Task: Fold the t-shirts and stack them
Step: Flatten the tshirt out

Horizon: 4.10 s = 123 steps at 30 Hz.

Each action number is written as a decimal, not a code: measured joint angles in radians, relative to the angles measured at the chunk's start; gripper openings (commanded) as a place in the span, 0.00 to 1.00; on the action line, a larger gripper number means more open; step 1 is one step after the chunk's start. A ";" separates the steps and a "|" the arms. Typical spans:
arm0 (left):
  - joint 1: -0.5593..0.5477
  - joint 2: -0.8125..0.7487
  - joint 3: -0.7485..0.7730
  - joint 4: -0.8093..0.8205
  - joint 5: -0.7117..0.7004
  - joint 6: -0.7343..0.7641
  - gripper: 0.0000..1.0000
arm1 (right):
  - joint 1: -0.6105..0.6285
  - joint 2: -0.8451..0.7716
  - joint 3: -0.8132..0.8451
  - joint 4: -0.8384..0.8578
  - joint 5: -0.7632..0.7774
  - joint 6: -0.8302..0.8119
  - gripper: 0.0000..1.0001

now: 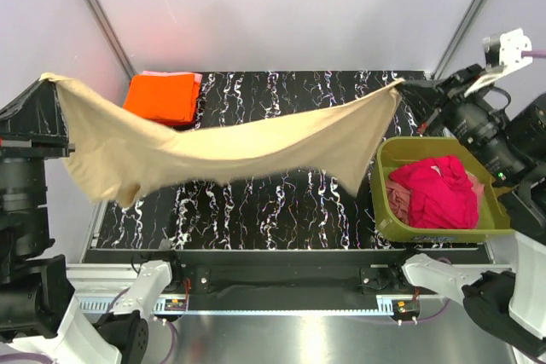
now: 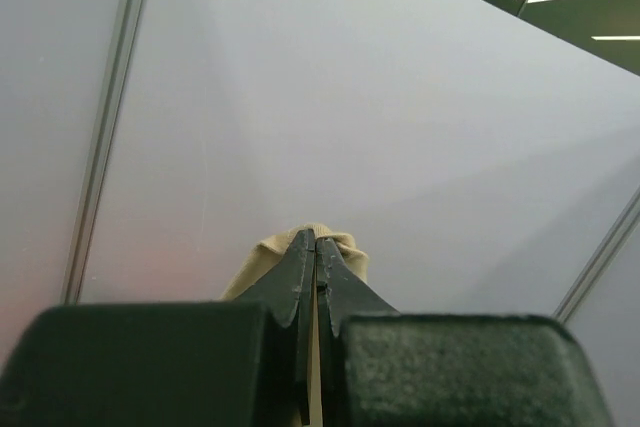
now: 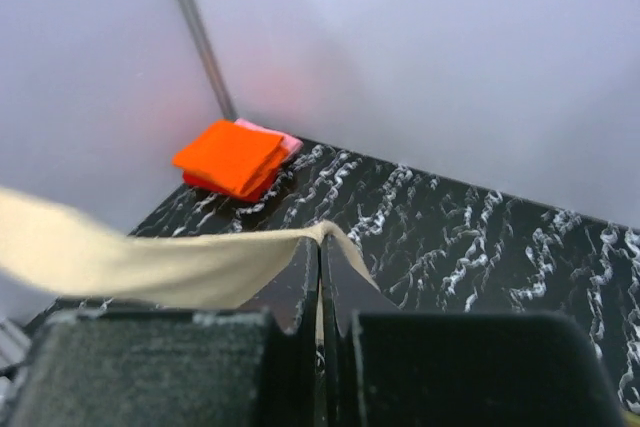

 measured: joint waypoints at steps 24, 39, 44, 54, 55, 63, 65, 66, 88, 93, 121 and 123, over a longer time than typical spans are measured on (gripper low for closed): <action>-0.006 0.325 -0.040 -0.093 -0.106 0.200 0.00 | 0.003 0.545 0.453 -0.284 0.343 0.065 0.00; -0.006 -0.008 -0.003 0.025 -0.169 0.065 0.00 | 0.003 0.118 0.151 -0.198 0.181 0.102 0.00; -0.006 -0.032 -0.012 0.022 -0.171 0.042 0.00 | 0.003 0.049 0.161 -0.180 0.174 0.118 0.00; -0.027 0.095 0.053 0.076 -0.204 0.136 0.00 | 0.002 0.239 0.181 -0.108 0.280 0.069 0.00; -0.032 0.141 0.073 0.092 -0.204 0.156 0.00 | 0.000 0.295 0.196 -0.096 0.295 0.057 0.00; -0.040 0.516 -0.012 0.230 -0.198 0.327 0.00 | -0.086 0.679 0.216 -0.037 0.320 0.005 0.00; -0.040 0.575 -0.128 0.259 -0.192 0.356 0.00 | -0.122 0.746 0.198 -0.018 0.305 -0.003 0.00; -0.041 0.596 -0.180 0.277 -0.187 0.365 0.00 | -0.136 0.768 0.190 -0.009 0.295 -0.005 0.00; -0.042 0.944 -0.405 0.556 0.068 0.383 0.00 | -0.288 1.329 0.456 0.083 0.113 -0.069 0.00; -0.043 0.857 -0.545 0.533 0.050 0.383 0.00 | -0.289 1.328 0.458 0.098 0.103 -0.076 0.00; -0.043 0.032 -0.166 0.285 -0.166 0.182 0.00 | -0.240 -0.102 -0.158 0.107 -0.124 0.105 0.00; -0.043 0.018 -0.143 0.262 -0.161 0.168 0.00 | -0.240 -0.118 -0.167 0.092 -0.134 0.115 0.00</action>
